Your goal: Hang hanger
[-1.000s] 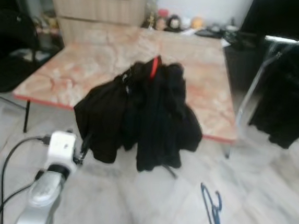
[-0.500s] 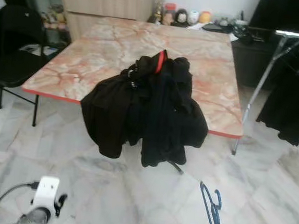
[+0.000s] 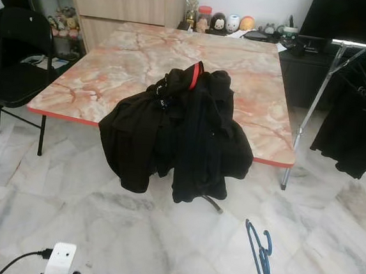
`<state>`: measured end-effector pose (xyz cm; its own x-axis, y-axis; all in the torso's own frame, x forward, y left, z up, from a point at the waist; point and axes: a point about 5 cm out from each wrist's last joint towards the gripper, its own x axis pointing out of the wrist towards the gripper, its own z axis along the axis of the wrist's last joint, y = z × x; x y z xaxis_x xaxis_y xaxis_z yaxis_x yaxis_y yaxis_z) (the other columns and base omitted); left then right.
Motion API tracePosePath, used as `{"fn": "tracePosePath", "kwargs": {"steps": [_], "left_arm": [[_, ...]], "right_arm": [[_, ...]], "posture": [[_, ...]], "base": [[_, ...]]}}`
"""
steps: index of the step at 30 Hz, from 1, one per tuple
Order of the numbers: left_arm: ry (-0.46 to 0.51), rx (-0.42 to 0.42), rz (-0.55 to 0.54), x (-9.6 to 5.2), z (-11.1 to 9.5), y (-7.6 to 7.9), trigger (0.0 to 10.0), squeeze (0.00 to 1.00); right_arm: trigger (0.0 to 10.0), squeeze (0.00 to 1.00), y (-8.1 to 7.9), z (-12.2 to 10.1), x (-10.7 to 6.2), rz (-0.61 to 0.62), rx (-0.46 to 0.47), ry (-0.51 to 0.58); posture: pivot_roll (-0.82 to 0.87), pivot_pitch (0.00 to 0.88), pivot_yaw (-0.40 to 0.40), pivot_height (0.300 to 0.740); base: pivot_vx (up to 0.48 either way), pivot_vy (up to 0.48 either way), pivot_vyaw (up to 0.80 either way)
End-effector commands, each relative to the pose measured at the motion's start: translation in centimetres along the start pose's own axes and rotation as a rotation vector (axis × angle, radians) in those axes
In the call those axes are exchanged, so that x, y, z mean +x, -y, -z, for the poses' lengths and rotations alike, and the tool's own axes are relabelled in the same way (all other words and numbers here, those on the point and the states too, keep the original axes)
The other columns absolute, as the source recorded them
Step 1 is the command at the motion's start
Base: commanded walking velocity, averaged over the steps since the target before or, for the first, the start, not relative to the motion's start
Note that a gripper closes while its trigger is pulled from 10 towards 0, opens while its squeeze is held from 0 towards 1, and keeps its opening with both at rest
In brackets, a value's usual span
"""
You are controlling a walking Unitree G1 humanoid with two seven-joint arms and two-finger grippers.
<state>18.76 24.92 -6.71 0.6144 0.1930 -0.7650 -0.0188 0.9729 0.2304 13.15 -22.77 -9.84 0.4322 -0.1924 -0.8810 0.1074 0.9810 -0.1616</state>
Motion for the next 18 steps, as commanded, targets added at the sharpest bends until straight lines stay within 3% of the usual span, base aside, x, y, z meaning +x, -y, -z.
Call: {"fn": "tracePosePath", "kwargs": {"steps": [1,6,18], "left_arm": [[-0.047,0.032,0.0,-0.1,0.8,0.0,10.0,0.0],[-0.046,0.048,0.033,0.0,0.8,0.6,10.0,0.0],[-0.035,0.044,0.048,0.0,0.4,1.1,10.0,0.0]], "right_arm": [[10.0,0.0,0.1,0.2,0.0,0.008,0.013,0.0],[10.0,0.0,0.0,0.2,0.0,0.015,0.029,0.007],[10.0,0.0,0.0,0.4,-0.1,0.019,0.034,0.0]], "posture": [[-0.09,0.0,0.001,0.74],[-0.1,0.0,0.006,0.74],[-0.11,0.0,0.012,0.74]], "base": [[0.0,0.0,0.0],[0.0,0.0,0.0],[0.0,-0.297,0.0]]}}
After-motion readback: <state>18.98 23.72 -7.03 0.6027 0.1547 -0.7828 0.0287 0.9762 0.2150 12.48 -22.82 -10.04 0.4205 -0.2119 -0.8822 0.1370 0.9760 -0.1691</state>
